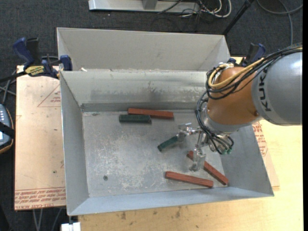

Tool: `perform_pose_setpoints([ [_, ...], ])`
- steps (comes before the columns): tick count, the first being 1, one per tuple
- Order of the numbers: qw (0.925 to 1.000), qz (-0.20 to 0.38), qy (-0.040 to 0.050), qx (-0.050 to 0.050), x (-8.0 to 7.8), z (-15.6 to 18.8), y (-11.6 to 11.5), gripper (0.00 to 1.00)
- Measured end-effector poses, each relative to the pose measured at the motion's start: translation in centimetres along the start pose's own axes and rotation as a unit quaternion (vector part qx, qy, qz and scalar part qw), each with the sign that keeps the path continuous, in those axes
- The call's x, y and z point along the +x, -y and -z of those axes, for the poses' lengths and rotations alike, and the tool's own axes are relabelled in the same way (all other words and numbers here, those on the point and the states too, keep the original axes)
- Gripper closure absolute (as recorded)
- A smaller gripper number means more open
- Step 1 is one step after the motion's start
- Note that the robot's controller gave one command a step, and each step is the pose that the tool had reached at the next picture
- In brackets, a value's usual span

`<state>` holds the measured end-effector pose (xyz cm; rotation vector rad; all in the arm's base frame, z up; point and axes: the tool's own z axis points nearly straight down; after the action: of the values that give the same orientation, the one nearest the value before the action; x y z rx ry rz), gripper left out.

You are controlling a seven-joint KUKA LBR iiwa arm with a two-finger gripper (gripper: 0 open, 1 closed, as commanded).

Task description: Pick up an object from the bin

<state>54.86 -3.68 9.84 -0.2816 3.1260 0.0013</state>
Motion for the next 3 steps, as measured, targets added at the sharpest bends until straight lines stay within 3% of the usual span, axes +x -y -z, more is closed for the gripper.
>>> perform_pose_setpoints([
  [1,0.9999,-0.014,0.0004,0.000,-0.1,-0.4,0.7,0.00],
  [2,0.9982,-0.060,-0.0005,0.000,0.4,-1.4,3.8,1.00],
  [3,0.9982,-0.060,-0.0005,0.000,0.4,-1.4,3.8,1.00],
])
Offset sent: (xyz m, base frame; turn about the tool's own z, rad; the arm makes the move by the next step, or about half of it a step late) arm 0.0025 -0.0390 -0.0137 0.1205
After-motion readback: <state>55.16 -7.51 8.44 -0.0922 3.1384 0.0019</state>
